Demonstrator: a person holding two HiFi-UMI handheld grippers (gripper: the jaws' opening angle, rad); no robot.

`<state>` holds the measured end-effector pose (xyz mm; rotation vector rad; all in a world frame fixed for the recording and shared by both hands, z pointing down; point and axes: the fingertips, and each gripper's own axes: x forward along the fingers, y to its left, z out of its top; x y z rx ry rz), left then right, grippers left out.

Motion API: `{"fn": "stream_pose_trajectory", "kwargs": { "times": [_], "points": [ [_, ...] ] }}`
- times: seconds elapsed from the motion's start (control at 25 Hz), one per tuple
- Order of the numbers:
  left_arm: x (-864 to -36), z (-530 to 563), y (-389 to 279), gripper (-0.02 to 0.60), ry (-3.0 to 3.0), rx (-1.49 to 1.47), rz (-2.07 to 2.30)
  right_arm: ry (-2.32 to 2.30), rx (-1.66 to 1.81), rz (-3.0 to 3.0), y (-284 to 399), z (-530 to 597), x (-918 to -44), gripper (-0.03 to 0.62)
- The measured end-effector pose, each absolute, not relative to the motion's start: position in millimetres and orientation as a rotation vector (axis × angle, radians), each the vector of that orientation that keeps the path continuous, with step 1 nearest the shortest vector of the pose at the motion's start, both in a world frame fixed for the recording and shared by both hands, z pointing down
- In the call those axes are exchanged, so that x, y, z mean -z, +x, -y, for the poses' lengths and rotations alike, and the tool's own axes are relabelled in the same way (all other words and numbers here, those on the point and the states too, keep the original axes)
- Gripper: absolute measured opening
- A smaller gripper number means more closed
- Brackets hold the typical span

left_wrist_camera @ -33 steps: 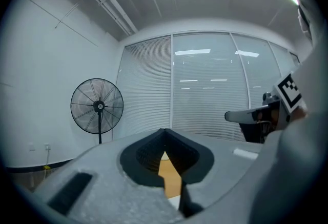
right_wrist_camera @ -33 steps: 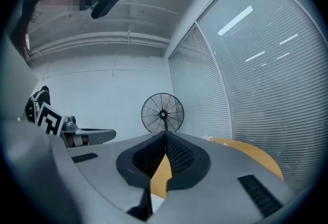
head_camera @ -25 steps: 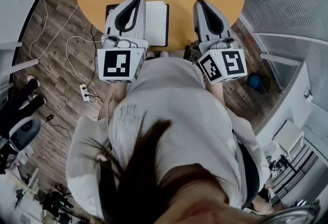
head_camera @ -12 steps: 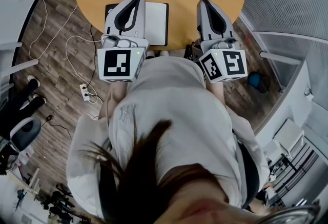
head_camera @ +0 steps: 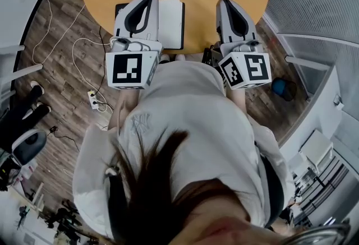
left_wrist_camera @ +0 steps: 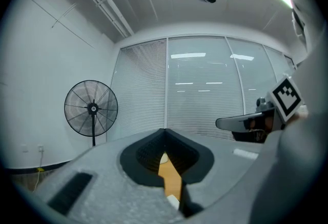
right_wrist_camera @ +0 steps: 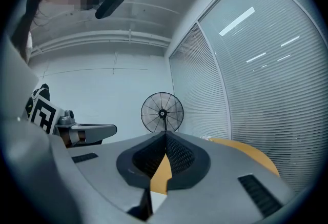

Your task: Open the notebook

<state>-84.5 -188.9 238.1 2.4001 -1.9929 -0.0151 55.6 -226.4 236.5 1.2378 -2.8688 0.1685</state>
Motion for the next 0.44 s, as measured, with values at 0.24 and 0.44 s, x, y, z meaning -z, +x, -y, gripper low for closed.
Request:
{"fn": "stream_pose_trajectory", "kwargs": {
  "times": [0.24,0.44],
  "points": [
    [-240.6,190.6,-82.4,0.017,2.395,0.018,1.988,1.246,-0.178,2.856,59.0,229.4,-240.3,-0.002],
    [-243.5,189.9,-85.7,0.017,2.385,0.01,1.996,1.27,-0.186,2.843,60.6,230.2,-243.5,-0.002]
  ]
}}
